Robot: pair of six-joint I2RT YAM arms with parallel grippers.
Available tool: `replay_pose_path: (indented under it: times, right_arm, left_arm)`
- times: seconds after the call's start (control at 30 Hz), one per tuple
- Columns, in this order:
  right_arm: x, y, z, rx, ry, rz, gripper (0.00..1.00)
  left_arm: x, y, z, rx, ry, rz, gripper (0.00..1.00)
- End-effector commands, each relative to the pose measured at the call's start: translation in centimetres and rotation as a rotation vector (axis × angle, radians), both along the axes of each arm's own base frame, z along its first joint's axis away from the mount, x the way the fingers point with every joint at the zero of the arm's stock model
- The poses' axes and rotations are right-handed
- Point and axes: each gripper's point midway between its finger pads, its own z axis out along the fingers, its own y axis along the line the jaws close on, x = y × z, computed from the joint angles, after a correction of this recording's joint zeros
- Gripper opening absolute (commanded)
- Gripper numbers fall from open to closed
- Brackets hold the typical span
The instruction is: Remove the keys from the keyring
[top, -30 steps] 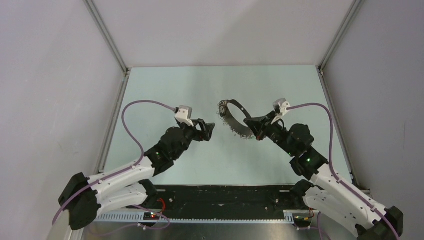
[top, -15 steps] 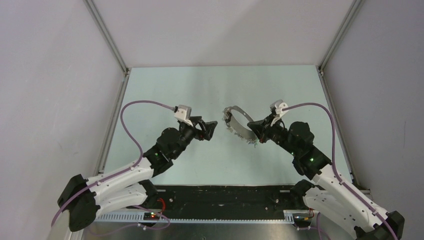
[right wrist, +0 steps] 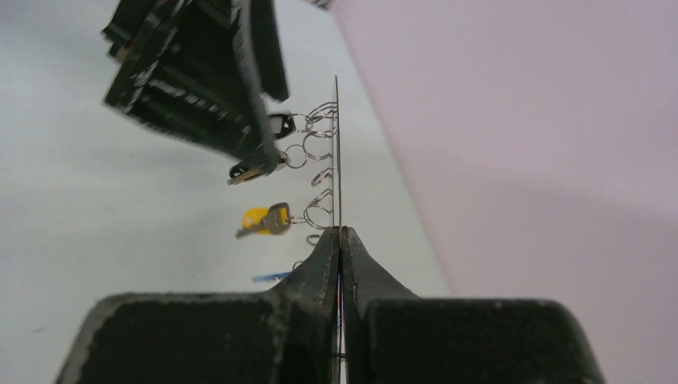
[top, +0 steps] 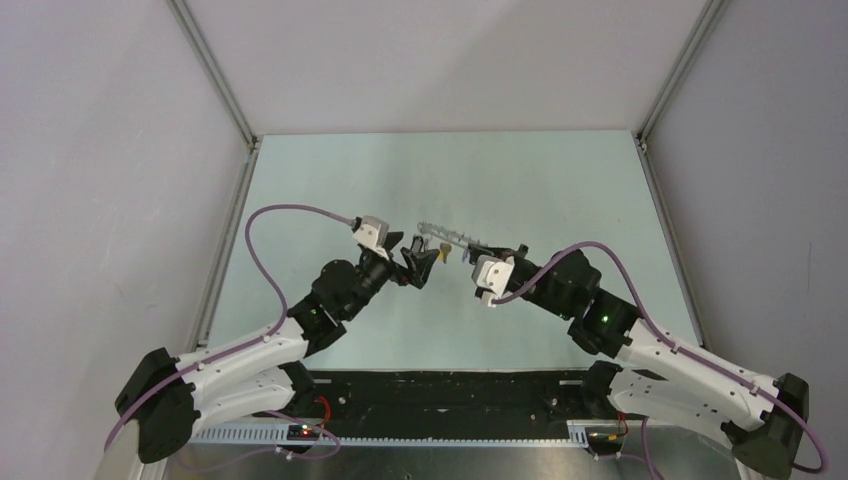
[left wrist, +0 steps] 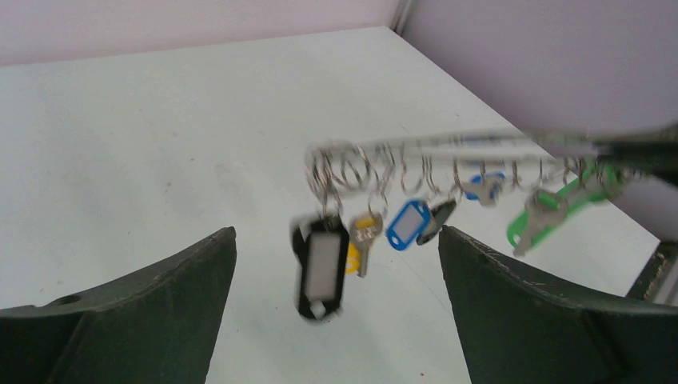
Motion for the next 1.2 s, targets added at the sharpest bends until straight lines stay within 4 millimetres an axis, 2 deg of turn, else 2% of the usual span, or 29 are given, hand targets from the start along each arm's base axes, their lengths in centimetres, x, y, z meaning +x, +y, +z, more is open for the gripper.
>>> replay_pose_path:
  times: [0.0, 0.17, 0.23, 0.27, 0.37, 0.4, 0.53, 0.87, 1.03, 1.17]
  right_arm:
    - [0.9, -0.5, 9.8, 0.045, -0.347, -0.061, 0.00]
    - [1.3, -0.4, 10.3, 0.006, -0.382, -0.090, 0.00]
    - [1.0, -0.2, 10.4, 0.006, -0.389, -0.080, 0.00]
    - [0.8, -0.2, 10.4, 0.003, -0.392, -0.076, 0.00]
    - [0.5, -0.1, 10.3, -0.007, -0.396, -0.063, 0.00]
    - [0.3, -0.1, 10.1, -0.017, -0.395, -0.056, 0.00]
    - [-0.4, 0.3, 9.5, -0.040, -0.393, -0.022, 0.00]
    - [-1.5, 0.5, 8.4, -0.077, -0.383, 0.027, 0.00]
    - [-2.6, 1.1, 8.2, -0.077, -0.386, 0.078, 0.00]
    - [-2.9, 1.2, 8.0, -0.081, -0.382, 0.092, 0.00]
  left_arm:
    - [-0.8, -0.8, 2.0, 0.021, -0.121, -0.079, 1.00]
    - [-0.6, 0.8, 2.2, 0.015, -0.160, -0.012, 0.98]
    - [-0.3, 1.0, 2.2, 0.019, -0.165, 0.006, 0.92]
    - [-0.3, 1.0, 2.2, 0.020, -0.165, 0.008, 0.86]
    - [-0.2, 0.9, 2.1, 0.030, -0.168, 0.007, 0.74]
    - [-0.4, 0.6, 2.4, 0.028, -0.185, -0.012, 0.66]
    - [-0.9, 0.0, 2.8, 0.028, -0.239, -0.061, 0.57]
    - [-0.9, 0.5, 2.6, 0.004, -0.314, -0.039, 0.58]
    - [-0.8, 0.7, 2.4, 0.017, -0.321, -0.027, 0.50]
    - [-0.8, 0.8, 2.5, 0.020, -0.328, -0.025, 0.47]
